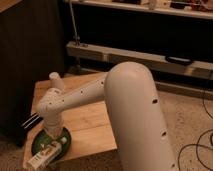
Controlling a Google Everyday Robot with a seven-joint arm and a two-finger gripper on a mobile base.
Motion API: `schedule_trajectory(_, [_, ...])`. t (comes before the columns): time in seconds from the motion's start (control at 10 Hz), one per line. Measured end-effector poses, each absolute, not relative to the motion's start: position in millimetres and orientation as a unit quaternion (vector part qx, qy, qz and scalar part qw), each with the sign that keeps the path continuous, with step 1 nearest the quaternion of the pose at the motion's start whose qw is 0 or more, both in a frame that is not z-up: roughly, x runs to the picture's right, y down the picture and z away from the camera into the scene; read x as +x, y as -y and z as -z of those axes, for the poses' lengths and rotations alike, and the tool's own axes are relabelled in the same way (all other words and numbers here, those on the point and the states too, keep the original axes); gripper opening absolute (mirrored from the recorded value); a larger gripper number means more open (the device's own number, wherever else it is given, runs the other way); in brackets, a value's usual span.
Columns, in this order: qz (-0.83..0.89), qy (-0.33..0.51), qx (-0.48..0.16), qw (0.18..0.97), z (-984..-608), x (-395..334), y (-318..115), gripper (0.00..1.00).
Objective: Push the ceramic bowl across the table
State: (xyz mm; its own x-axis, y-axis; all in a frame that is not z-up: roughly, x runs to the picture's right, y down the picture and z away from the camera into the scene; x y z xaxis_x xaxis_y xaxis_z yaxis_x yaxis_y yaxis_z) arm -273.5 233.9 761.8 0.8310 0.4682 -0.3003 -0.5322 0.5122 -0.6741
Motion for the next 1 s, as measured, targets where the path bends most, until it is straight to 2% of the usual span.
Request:
schedule_trajectory(0.3, [-0.295,-0.046,-0.397,0.868,-773.9,-262.6,-215.4,0.04])
schedule_trajectory(1.0, [-0.308,-0.075,-0.400,0.860,-796.7,-231.0,-215.0,0.04])
